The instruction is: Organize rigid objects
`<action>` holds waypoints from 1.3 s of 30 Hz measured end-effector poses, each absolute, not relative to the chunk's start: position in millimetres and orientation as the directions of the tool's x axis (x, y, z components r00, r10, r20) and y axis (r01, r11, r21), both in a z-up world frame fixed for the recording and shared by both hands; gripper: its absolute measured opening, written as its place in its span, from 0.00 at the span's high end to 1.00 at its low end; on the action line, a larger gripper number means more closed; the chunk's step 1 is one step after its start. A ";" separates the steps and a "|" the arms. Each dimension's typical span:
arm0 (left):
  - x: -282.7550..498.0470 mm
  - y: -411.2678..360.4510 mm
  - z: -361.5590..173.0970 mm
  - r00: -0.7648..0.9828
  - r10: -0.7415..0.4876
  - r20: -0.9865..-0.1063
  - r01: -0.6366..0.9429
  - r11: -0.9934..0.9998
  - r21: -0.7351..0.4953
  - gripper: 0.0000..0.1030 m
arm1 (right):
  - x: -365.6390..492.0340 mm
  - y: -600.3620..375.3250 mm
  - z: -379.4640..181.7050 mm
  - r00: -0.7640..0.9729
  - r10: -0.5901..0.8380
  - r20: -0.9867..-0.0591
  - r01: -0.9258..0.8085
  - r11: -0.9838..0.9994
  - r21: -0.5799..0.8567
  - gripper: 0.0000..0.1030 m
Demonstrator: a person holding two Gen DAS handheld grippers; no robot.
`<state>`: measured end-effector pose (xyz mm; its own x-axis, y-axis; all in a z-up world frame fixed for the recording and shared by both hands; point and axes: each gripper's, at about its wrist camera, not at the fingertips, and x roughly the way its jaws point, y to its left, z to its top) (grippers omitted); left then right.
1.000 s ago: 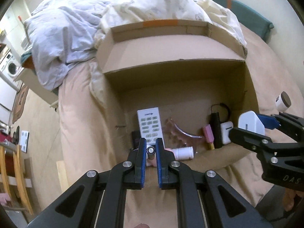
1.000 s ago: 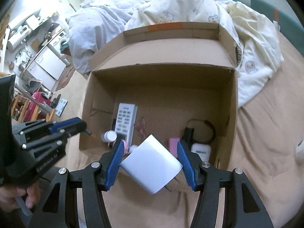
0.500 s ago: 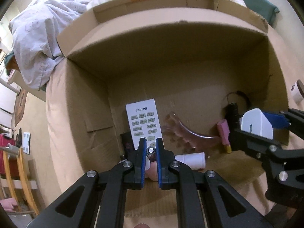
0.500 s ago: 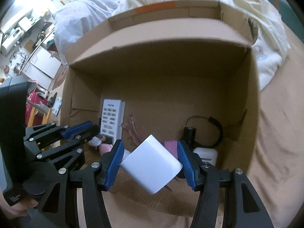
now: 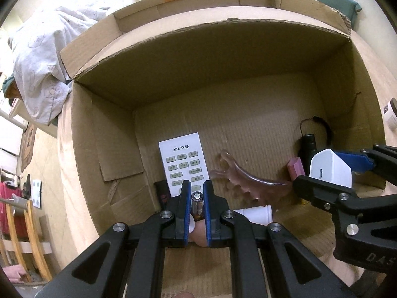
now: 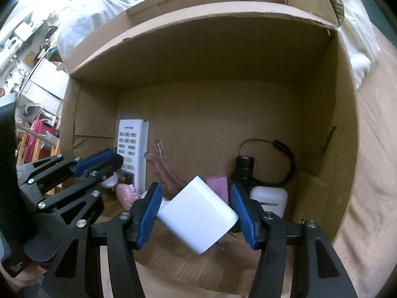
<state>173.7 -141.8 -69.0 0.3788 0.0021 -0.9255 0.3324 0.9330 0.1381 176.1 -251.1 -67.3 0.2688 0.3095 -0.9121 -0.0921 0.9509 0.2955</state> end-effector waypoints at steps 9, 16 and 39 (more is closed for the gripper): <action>170.6 -140.4 -60.6 0.363 0.026 -0.932 0.316 0.937 0.149 0.38 | 177.4 -253.6 -68.1 0.254 0.334 -0.908 -0.069 0.942 0.328 0.35; 162.2 -130.8 -41.7 0.373 -0.004 -0.928 0.288 0.951 0.112 0.17 | 173.9 -262.1 -48.5 0.324 0.390 -0.862 -0.064 0.918 0.392 0.01; 97.8 -56.2 29.1 0.483 -0.003 -0.876 0.133 0.989 0.070 0.17 | 99.3 -267.0 27.4 0.506 0.386 -0.772 -0.087 0.913 0.399 0.00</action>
<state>97.8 -56.2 29.1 0.4830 -0.0029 -0.8756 0.1327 0.9887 0.0699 99.3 -267.0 27.4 0.5055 0.3856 -0.7719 -0.0874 0.9129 0.3987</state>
